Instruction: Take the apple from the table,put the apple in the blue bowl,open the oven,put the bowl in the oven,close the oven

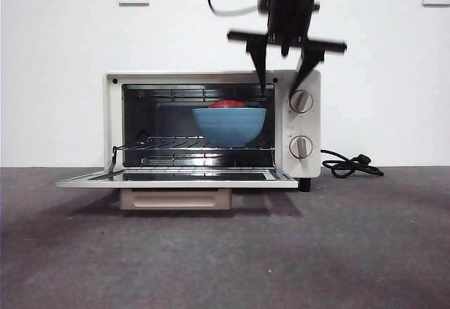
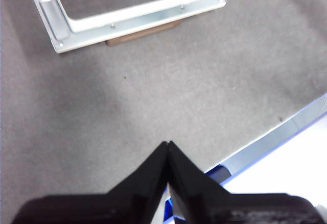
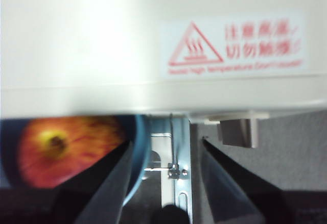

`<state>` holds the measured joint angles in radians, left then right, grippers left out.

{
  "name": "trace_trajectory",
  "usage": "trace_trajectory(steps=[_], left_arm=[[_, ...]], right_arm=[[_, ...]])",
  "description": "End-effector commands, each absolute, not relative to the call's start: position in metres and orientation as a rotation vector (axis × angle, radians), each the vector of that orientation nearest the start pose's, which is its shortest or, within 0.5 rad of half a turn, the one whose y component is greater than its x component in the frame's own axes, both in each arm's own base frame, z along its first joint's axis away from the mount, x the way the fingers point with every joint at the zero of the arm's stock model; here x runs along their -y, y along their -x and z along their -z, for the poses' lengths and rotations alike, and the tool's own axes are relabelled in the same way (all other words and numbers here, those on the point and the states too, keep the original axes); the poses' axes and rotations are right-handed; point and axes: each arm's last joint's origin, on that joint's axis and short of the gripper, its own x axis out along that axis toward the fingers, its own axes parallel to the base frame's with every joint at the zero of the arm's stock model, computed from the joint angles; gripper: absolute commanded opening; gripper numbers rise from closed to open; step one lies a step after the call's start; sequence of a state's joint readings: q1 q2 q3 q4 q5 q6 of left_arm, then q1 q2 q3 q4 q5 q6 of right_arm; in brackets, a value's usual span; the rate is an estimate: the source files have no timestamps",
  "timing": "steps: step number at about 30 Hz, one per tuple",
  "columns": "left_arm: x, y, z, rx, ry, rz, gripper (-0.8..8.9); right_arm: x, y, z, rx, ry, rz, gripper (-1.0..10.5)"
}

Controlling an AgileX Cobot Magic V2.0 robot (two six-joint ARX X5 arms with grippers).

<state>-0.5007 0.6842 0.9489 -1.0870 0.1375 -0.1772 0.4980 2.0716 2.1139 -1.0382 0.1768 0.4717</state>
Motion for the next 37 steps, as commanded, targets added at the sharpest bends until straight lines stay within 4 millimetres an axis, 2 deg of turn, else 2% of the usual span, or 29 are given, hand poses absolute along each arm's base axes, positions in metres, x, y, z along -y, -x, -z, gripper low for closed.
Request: trace_trajectory(steps=[1, 5, 9, 11, 14, 18, 21, 26, 28, 31, 37], left_arm=[[0.056, -0.093, -0.318, -0.894, 0.000, 0.519, -0.05], [0.062, -0.106, -0.313, -0.923, -0.037, 0.497, -0.05], [0.069, -0.125, -0.307, -0.944, -0.077, 0.457, -0.08], [0.070, -0.135, -0.304, -0.959, -0.077, 0.438, -0.08], [0.070, -0.150, -0.298, -0.983, -0.063, 0.441, -0.08], [0.067, -0.171, -0.290, -1.004, 0.012, 0.500, -0.09], [0.060, -0.188, -0.283, -1.020, 0.080, 0.532, -0.09], [0.041, -0.214, -0.264, -1.082, 0.166, 0.503, -0.09], [0.033, -0.224, -0.256, -1.103, 0.191, 0.481, -0.09], [0.022, -0.239, -0.241, -1.132, 0.267, 0.476, -0.08], [0.009, -0.266, -0.206, -1.208, 0.388, 0.478, -0.08]], right_arm=[[-0.206, -0.379, -0.344, -0.927, -0.038, -0.126, 2.2], [-0.202, -0.356, -0.371, -0.888, 0.099, -0.194, 2.2], [-0.192, -0.329, -0.393, -0.876, 0.246, -0.175, 2.2], [-0.186, -0.319, -0.404, -0.862, 0.249, -0.179, 2.1], [-0.177, -0.304, -0.421, -0.831, 0.272, -0.207, 1.2], [-0.165, -0.284, -0.438, -0.787, 0.337, -0.250, 1.1], [-0.157, -0.270, -0.444, -0.762, 0.355, -0.295, 1.1], [-0.139, -0.245, -0.435, -0.702, 0.350, -0.313, 0.9], [-0.130, -0.234, -0.426, -0.670, 0.342, -0.319, 0.8], [-0.116, -0.214, -0.408, -0.626, 0.322, -0.323, -0.1], [-0.085, -0.177, -0.373, -0.619, 0.279, -0.276, -0.1]])
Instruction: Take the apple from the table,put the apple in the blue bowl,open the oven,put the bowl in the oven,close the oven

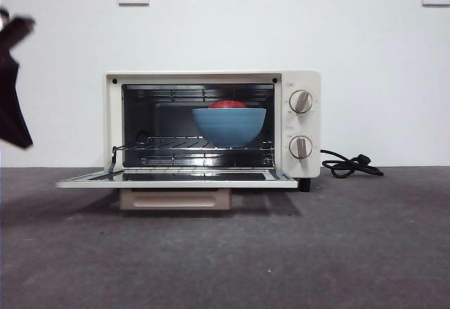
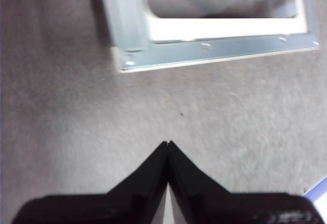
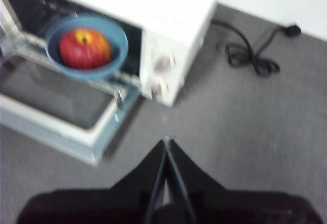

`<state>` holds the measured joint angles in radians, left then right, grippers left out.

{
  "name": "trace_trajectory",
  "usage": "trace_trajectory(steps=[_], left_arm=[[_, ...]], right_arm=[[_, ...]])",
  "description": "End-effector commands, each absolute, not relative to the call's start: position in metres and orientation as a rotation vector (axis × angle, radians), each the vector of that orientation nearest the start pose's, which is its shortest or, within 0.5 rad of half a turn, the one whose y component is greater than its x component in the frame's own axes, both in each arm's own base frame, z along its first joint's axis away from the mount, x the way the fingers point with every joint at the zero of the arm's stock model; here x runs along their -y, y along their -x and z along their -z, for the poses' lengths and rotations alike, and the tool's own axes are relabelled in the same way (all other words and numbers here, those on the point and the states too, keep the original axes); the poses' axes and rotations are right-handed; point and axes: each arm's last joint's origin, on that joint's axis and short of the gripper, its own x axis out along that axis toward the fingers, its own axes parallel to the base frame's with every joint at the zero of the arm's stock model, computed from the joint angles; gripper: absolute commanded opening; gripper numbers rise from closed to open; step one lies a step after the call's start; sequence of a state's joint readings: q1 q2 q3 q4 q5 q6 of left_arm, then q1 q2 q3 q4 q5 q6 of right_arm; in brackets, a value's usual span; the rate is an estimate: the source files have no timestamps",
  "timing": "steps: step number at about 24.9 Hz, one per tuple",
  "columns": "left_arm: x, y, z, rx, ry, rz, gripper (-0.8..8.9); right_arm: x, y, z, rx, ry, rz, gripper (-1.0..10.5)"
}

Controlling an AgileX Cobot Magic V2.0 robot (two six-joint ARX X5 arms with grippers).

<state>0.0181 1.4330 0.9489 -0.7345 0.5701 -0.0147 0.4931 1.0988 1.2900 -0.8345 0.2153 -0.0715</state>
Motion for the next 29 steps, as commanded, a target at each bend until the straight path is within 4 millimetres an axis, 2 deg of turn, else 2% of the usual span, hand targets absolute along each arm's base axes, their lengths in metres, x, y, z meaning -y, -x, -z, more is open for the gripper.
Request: trace_trajectory(steps=[1, 5, 10, 16, 21, 29], left_arm=[[0.008, -0.269, -0.200, -1.225, 0.394, 0.472, -0.08], [0.007, -0.280, -0.178, -1.274, 0.414, 0.462, -0.08], [0.007, -0.297, -0.155, -1.274, 0.529, 0.454, -0.08], [0.007, -0.313, -0.139, -1.239, 0.643, 0.394, -0.08], [0.007, -0.319, -0.139, -1.207, 0.699, 0.366, -0.08], [0.010, -0.323, -0.145, -1.158, 0.769, 0.484, -0.08]], right_arm=[[-0.081, -0.171, -0.368, -0.623, 0.266, -0.265, -0.1], [-0.068, -0.152, -0.358, -0.616, 0.235, -0.245, -0.1], [-0.060, -0.135, -0.358, -0.605, 0.186, -0.262, -0.1], [-0.058, -0.128, -0.358, -0.626, 0.155, -0.277, -0.1], [-0.059, -0.128, -0.358, -0.625, 0.138, -0.293, -0.1], [-0.059, -0.128, -0.359, -0.622, 0.133, -0.300, -0.1]])
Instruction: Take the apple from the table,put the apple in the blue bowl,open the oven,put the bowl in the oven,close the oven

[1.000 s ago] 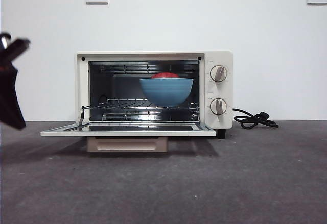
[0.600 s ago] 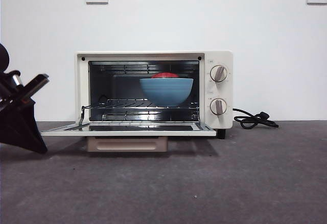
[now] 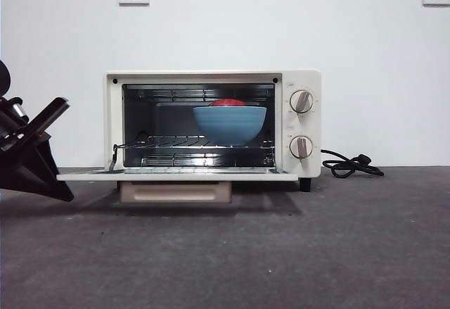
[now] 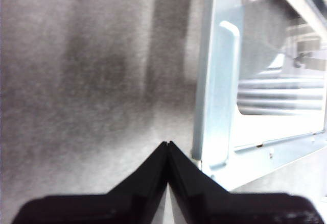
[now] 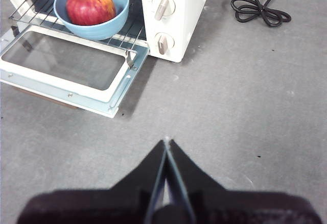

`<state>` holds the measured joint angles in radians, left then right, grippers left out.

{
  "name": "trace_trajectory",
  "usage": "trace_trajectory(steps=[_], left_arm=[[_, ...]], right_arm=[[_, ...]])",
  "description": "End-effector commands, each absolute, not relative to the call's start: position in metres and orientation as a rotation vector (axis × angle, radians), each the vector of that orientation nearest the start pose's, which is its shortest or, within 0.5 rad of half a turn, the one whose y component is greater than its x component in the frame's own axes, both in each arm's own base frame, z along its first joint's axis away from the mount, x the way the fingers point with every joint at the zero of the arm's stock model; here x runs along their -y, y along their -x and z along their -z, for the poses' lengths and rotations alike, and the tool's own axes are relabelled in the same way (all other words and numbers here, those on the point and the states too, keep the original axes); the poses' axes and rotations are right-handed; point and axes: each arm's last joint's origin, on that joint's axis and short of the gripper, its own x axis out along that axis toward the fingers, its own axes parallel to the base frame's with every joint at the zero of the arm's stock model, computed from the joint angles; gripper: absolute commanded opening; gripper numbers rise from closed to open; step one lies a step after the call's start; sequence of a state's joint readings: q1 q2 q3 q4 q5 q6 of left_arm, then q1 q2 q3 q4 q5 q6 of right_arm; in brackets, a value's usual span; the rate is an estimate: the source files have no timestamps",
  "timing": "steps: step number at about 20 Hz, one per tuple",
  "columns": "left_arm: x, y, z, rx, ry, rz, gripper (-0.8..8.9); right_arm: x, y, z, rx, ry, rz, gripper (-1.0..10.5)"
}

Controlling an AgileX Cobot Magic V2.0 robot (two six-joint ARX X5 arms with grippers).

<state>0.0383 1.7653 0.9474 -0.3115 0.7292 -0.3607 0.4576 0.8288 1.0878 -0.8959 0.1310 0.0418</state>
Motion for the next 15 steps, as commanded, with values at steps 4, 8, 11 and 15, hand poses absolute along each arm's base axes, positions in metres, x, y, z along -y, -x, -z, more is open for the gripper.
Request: trace_trajectory(steps=[4, 8, 11, 15], left_arm=[[0.011, -0.329, -0.151, -1.110, 0.812, 0.538, -0.08], [0.011, -0.336, -0.172, -1.033, 0.800, 0.556, -0.08], [0.011, -0.342, -0.198, -0.950, 0.784, 0.577, -0.08], [0.012, -0.356, -0.237, -0.849, 0.770, 0.607, -0.08]], right_arm=[[-0.060, -0.129, -0.359, -0.623, 0.114, -0.317, -0.1], [-0.060, -0.130, -0.362, -0.594, 0.096, -0.315, -0.1], [-0.061, -0.132, -0.364, -0.567, 0.083, -0.316, -0.1], [-0.061, -0.132, -0.364, -0.570, 0.084, -0.316, -0.1]])
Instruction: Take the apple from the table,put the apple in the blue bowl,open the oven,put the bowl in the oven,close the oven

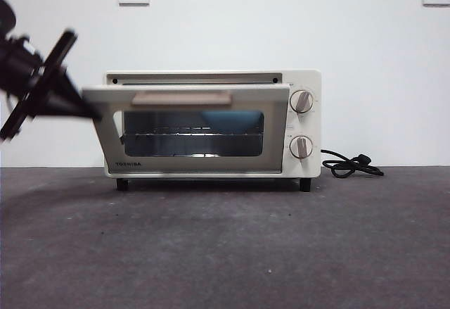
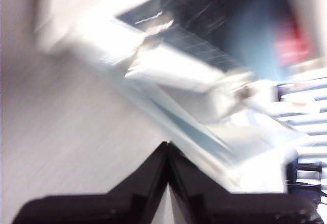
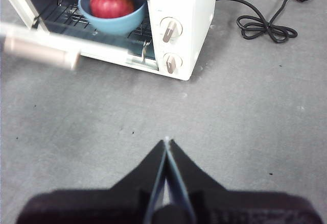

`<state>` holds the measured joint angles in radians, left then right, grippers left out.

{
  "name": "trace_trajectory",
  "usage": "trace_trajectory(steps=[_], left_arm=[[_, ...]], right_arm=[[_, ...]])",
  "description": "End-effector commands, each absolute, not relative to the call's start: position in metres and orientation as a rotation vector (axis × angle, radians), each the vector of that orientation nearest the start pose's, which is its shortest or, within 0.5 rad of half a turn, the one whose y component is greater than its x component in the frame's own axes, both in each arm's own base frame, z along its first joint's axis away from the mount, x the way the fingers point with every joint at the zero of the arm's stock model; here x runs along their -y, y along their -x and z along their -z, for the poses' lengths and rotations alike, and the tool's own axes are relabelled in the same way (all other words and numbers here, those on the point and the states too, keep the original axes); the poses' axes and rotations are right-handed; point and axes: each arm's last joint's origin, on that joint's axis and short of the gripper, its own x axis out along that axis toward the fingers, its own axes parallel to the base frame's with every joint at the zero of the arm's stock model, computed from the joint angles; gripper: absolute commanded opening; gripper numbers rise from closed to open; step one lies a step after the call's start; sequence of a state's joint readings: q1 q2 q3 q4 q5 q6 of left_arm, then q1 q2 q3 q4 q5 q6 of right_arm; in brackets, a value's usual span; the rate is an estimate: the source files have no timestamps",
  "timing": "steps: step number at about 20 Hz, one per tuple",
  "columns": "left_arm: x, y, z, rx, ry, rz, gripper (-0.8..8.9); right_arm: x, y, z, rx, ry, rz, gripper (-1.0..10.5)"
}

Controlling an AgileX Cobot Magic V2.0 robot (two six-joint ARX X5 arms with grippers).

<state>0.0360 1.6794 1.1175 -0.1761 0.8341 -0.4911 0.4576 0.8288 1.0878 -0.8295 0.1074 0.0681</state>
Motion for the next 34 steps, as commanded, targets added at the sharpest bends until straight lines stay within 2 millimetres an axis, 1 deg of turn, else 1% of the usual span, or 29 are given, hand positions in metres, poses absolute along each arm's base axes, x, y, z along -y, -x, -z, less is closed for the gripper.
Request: trace_trajectory(steps=[1, 4, 6, 8, 11, 13, 15, 17, 19, 22, 25, 27, 29, 30, 31, 34], left_arm=[[0.014, -0.360, -0.247, -0.828, 0.767, 0.617, -0.08], [0.019, -0.367, -0.269, -0.774, 0.742, 0.649, -0.08], [0.022, -0.370, -0.278, -0.748, 0.727, 0.667, -0.08], [0.025, -0.371, -0.284, -0.738, 0.721, 0.679, -0.08], [0.032, -0.364, -0.290, -0.745, 0.697, 0.702, -0.07], [0.040, -0.354, -0.300, -0.727, 0.628, 0.745, -0.07], [0.046, -0.339, -0.316, -0.695, 0.550, 0.779, -0.06], [0.050, -0.317, -0.335, -0.657, 0.439, 0.773, -0.06], [0.052, -0.289, -0.353, -0.623, 0.292, 0.708, -0.06], [0.049, -0.242, -0.375, -0.606, 0.097, 0.564, -0.05], [0.044, -0.201, -0.392, -0.585, 0.014, 0.474, -0.04], [0.040, -0.179, -0.400, -0.572, 0.011, 0.472, -0.04], [0.038, -0.166, -0.404, -0.552, 0.010, 0.473, -0.04], [0.037, -0.162, -0.406, -0.539, 0.009, 0.473, -0.04], [0.036, -0.160, -0.408, -0.528, 0.008, 0.474, -0.04], [0.037, -0.162, -0.407, -0.533, 0.009, 0.473, -0.04]], right_arm=[[-0.061, -0.131, -0.363, -0.571, 0.084, -0.316, -0.1], [-0.061, -0.131, -0.363, -0.575, 0.081, -0.314, 0.0], [-0.061, -0.131, -0.363, -0.575, 0.079, -0.314, 0.0], [-0.061, -0.131, -0.363, -0.577, 0.079, -0.313, 0.0], [-0.061, -0.131, -0.362, -0.585, 0.082, -0.312, 0.0], [-0.060, -0.130, -0.360, -0.611, 0.089, -0.311, 0.0], [-0.060, -0.129, -0.359, -0.628, 0.095, -0.309, 0.0], [-0.060, -0.129, -0.358, -0.635, 0.098, -0.308, 0.0], [-0.060, -0.129, -0.358, -0.635, 0.097, -0.308, 0.0], [-0.060, -0.129, -0.358, -0.634, 0.097, -0.309, 0.0], [-0.060, -0.129, -0.358, -0.634, 0.097, -0.308, 0.0], [-0.060, -0.129, -0.358, -0.634, 0.097, -0.308, 0.0], [-0.060, -0.129, -0.358, -0.634, 0.097, -0.309, 0.0], [-0.060, -0.129, -0.358, -0.634, 0.097, -0.309, 0.0], [-0.060, -0.129, -0.358, -0.634, 0.097, -0.309, 0.0], [-0.060, -0.129, -0.358, -0.634, 0.097, -0.309, 0.0]])
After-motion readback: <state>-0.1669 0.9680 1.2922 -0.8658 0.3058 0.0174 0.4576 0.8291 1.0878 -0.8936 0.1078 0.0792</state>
